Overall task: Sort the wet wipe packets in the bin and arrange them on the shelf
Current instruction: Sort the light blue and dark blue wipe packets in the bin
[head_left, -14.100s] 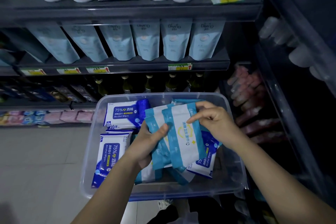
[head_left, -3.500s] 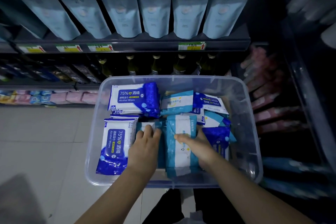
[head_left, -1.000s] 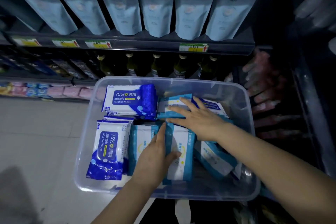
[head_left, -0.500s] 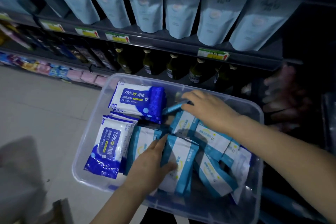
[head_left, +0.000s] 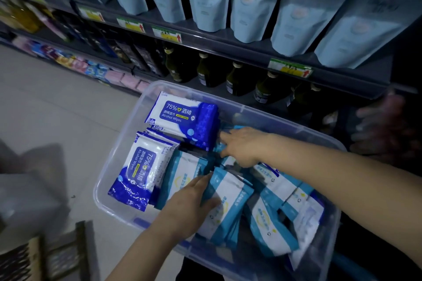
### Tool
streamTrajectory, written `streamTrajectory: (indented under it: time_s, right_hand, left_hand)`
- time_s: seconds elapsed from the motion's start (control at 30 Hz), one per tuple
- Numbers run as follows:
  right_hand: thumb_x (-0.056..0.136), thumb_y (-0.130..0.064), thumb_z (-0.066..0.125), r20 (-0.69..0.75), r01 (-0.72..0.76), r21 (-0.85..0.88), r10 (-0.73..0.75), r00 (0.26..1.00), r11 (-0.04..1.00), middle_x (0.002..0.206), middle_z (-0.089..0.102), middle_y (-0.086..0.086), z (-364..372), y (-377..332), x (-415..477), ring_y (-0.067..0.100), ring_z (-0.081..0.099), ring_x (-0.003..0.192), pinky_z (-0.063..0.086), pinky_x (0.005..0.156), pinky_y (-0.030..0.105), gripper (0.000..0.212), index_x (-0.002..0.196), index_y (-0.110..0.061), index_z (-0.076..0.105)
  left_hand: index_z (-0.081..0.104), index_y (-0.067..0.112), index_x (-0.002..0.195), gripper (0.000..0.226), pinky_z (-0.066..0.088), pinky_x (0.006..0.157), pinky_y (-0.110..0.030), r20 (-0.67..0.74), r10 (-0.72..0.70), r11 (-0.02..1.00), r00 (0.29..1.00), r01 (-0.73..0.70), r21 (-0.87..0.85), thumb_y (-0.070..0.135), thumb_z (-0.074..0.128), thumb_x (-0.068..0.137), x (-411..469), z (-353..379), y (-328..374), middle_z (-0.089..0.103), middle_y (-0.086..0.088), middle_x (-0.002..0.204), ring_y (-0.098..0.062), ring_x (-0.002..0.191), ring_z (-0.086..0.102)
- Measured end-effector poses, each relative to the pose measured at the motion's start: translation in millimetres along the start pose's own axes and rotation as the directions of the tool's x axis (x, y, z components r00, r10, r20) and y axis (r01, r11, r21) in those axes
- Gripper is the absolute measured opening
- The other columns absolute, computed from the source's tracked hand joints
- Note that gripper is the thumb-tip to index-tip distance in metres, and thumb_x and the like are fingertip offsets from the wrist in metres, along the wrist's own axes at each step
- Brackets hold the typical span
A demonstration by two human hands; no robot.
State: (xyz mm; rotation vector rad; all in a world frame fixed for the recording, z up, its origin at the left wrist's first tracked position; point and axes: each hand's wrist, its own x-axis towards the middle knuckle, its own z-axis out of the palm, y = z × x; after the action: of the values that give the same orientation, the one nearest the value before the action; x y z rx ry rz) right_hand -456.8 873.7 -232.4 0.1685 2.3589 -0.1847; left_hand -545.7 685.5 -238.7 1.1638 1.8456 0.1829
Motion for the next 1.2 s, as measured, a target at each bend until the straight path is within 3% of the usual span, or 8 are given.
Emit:
streamTrajectory:
  time_s: [0.17, 0.3, 0.47, 0.73, 0.87, 0.93, 1.1, 1.2]
  right_hand:
    - [0.086, -0.003, 0.053, -0.206, -0.128, 0.209, 0.172, 0.963, 0.969, 0.126, 0.037, 0.006, 7, 14, -29, 0.027, 0.042, 0.114, 0.039, 0.080, 0.034, 0.065, 0.142, -0.027, 0.031]
    - [0.092, -0.023, 0.052, -0.287, -0.333, 0.338, 0.434, 0.854, 0.880, 0.118, 0.051, 0.006, 22, 7, -55, 0.028, 0.053, 0.110, 0.047, 0.083, 0.039, 0.033, 0.124, -0.016, 0.051]
    - [0.091, -0.024, 0.053, -0.271, -0.418, 0.508, 0.600, 0.752, 0.753, 0.119, 0.051, 0.001, 34, -10, -75, 0.027, 0.058, 0.105, 0.048, 0.080, 0.036, 0.028, 0.118, -0.019, 0.057]
    - [0.088, -0.023, 0.054, -0.309, -0.454, 0.328, 0.548, 0.777, 0.829, 0.126, 0.048, 0.004, 38, -37, -61, 0.026, 0.042, 0.120, 0.037, 0.094, 0.035, 0.035, 0.121, -0.015, 0.053]
    - [0.088, -0.015, 0.049, -0.301, -0.470, 0.394, 0.594, 0.746, 0.790, 0.114, 0.058, 0.005, 37, -36, -46, 0.027, 0.051, 0.111, 0.040, 0.085, 0.033, 0.027, 0.115, -0.015, 0.054]
    - [0.092, -0.020, 0.047, -0.321, -0.440, 0.530, 0.652, 0.687, 0.725, 0.108, 0.061, 0.003, 42, -37, -45, 0.026, 0.052, 0.107, 0.043, 0.081, 0.033, 0.024, 0.107, -0.018, 0.064]
    - [0.087, -0.019, 0.064, -0.233, -0.203, 0.920, 0.884, 0.405, 0.335, 0.085, 0.071, 0.006, 49, -40, -56, 0.023, 0.063, 0.081, 0.051, 0.073, 0.037, 0.015, 0.082, -0.008, 0.074]
    - [0.086, -0.013, 0.065, -0.201, -0.046, 0.975, 0.950, 0.240, 0.218, 0.067, 0.062, 0.009, 45, -46, -70, 0.021, 0.057, 0.065, 0.043, 0.063, 0.033, 0.018, 0.071, -0.003, 0.063]
  left_hand:
    - [0.025, 0.024, 0.149, 0.065, 0.032, 0.108, -0.025, -0.043, 0.050, 0.999, 0.998, -0.050, -0.008, 0.041, 0.055, 0.093, -3, -2, 4, 0.032, 0.010, 0.151, -0.010, 0.132, 0.038]
    - [0.022, 0.025, 0.149, 0.068, 0.029, 0.109, -0.022, -0.152, 0.120, 0.992, 0.981, -0.114, 0.047, 0.037, 0.057, 0.092, -8, -5, 8, 0.028, 0.010, 0.151, -0.012, 0.134, 0.035]
    - [0.041, 0.017, 0.141, 0.057, 0.038, 0.105, -0.029, -0.257, 0.169, 0.986, 0.951, -0.166, 0.033, 0.034, 0.060, 0.091, -3, -12, 7, 0.046, 0.002, 0.139, -0.017, 0.124, 0.046]
    - [0.057, 0.014, 0.129, 0.041, 0.044, 0.094, -0.027, -0.233, 0.228, 0.973, 0.945, -0.231, 0.014, 0.028, 0.061, 0.090, 7, -31, 11, 0.060, -0.003, 0.122, -0.017, 0.111, 0.056]
    - [0.061, 0.013, 0.123, 0.035, 0.047, 0.091, -0.028, -0.249, 0.215, 0.973, 0.945, -0.230, -0.032, 0.022, 0.062, 0.090, 9, -39, 5, 0.064, -0.003, 0.118, -0.015, 0.105, 0.059]
    - [0.062, 0.013, 0.122, 0.032, 0.047, 0.091, -0.027, -0.254, 0.188, 0.972, 0.949, -0.216, -0.088, 0.020, 0.061, 0.091, 10, -44, 5, 0.064, 0.000, 0.117, -0.011, 0.103, 0.059]
    - [0.064, 0.006, 0.117, 0.028, 0.045, 0.074, -0.015, -0.244, 0.054, 0.920, 0.968, -0.143, -0.365, 0.020, 0.056, 0.094, 15, -51, 20, 0.068, 0.002, 0.098, -0.008, 0.085, 0.061]
    - [0.057, -0.002, 0.115, 0.037, 0.054, 0.072, -0.018, -0.003, -0.054, 0.657, 0.999, 0.033, -0.753, 0.030, 0.048, 0.098, 15, -51, 37, 0.069, -0.008, 0.100, -0.014, 0.086, 0.066]
